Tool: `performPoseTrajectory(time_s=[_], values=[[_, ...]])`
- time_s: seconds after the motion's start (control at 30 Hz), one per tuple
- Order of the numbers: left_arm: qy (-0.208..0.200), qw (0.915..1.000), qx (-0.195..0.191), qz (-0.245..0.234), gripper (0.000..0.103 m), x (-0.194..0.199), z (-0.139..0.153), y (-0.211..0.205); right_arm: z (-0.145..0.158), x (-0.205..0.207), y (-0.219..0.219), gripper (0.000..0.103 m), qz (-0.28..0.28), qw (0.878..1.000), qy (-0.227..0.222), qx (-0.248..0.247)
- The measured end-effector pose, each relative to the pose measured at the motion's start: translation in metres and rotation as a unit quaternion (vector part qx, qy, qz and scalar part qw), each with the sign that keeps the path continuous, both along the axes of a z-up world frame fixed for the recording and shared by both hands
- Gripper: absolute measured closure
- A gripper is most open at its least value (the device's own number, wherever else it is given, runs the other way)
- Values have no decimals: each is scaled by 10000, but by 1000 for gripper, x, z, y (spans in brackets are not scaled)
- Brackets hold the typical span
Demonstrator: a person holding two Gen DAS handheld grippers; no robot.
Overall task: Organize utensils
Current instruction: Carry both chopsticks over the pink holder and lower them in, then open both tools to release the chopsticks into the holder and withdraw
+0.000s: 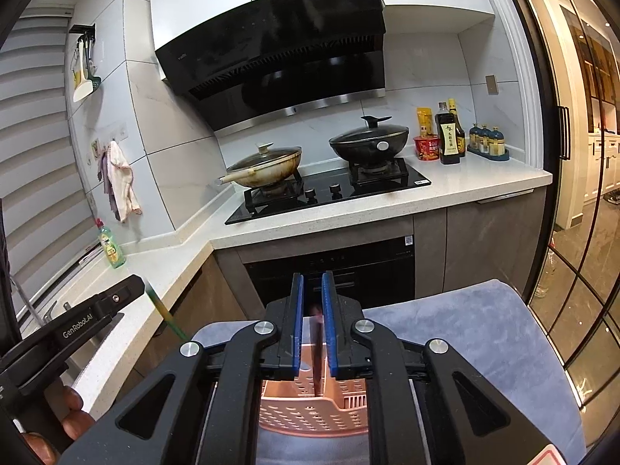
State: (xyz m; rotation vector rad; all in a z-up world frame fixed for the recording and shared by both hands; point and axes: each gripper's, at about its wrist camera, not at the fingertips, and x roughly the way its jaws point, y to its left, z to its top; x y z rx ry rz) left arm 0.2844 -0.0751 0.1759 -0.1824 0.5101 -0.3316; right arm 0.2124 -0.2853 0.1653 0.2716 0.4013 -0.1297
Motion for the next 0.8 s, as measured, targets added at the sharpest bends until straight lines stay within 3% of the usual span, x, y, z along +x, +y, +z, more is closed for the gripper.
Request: performPoseTrajectory(time_s=[0.07,0.13,0.2,0.33,0.47,0.8], values=[[-30,10000,7,2,94,-4,1,2,2,-6,-2,89,-9,10000,-48,1],[-83,10000,12,6,86,-10,5,4,6,-11,-1,84,-18,9999,-101,3],[-150,9999,-19,43,65,-17,9,8,10,-20,-2,78,-7,9999,-165,10],[-264,9996,-59,76,50,-34,17,15,18,-40,0,76,26,9997,-238,-49],[-320,9994,18,86,33,-58,21,25,23,-69,2,63,96,9995,-293,-57],[-120,9981,606,-76,21,-132,-10,42,-4,-151,21,52,188,9982,125,-550]])
